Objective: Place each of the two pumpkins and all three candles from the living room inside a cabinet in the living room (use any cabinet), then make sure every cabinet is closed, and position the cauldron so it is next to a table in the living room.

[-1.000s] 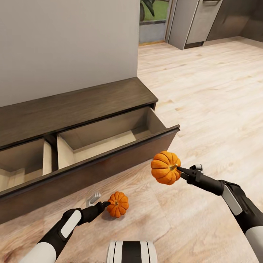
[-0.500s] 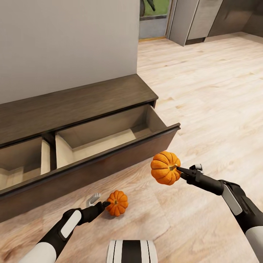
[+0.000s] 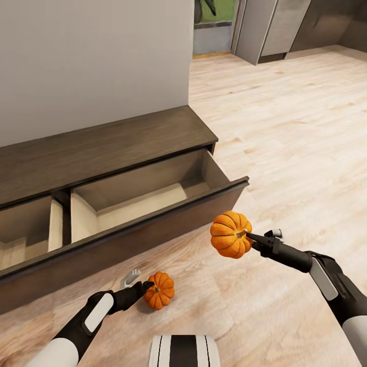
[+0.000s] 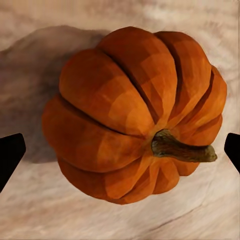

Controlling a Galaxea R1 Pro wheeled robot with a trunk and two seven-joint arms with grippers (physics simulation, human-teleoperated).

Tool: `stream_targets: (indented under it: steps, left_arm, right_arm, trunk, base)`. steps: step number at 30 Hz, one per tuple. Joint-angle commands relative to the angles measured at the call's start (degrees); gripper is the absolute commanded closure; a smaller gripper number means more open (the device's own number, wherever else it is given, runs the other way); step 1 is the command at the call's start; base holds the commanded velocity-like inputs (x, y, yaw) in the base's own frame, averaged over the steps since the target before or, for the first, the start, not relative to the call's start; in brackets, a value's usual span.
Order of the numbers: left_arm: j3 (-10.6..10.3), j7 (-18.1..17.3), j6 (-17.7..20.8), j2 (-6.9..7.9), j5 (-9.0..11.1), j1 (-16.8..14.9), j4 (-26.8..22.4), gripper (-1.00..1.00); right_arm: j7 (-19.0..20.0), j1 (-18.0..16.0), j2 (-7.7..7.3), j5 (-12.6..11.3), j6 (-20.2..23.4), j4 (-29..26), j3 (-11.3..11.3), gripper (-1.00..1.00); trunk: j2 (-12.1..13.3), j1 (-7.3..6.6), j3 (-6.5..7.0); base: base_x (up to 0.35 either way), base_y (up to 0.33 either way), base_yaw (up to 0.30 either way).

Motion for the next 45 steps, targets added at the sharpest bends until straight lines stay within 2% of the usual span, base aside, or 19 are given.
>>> stream_targets:
  steps: [1,11,22,31,45]
  left_arm:
    - [-0.2,-0.1,0.1,0.06,0.1,0.0,0.0,-1.0]
    - [-0.1,-0.1,0.1,0.06,0.1,0.0,0.0,-1.0]
    - [0.0,-0.1,0.1,0.1,0.2,0.0,0.0,-1.0]
    - [0.3,-0.2,0.1,0.62,0.7,0.0,-3.1,-1.0]
    - [-0.3,-0.3,0.1,0.18,0.3,0.0,-3.5,-1.0]
  right_arm:
    - [0.0,0.0,-0.02,-0.3,0.5,0.0,0.0,1.0]
    - [-0.6,0.0,-0.02,-0.3,0.5,0.0,0.0,1.0]
    - [-0.7,0.0,-0.02,-0.3,0.5,0.0,0.0,1.0]
    - [-0.7,0.0,-0.03,-0.3,0.5,0.1,0.0,1.0]
    - [-1.8,0.0,0.09,-0.4,0.4,0.2,0.1,1.0]
  trunk:
    - [0.0,-0.01,-0.03]
    - [0.0,-0.01,-0.03]
    - [-0.2,0.28,-2.47]
    - [-0.2,0.28,-2.47]
    - [-0.3,0.64,-5.57]
  base:
    - [0.098,0.036,0.0]
    - [0.054,0.024,0.0]
    - [0.0,0.0,0.0]
    - [0.0,0.0,0.0]
    - [0.0,0.0,0.0]
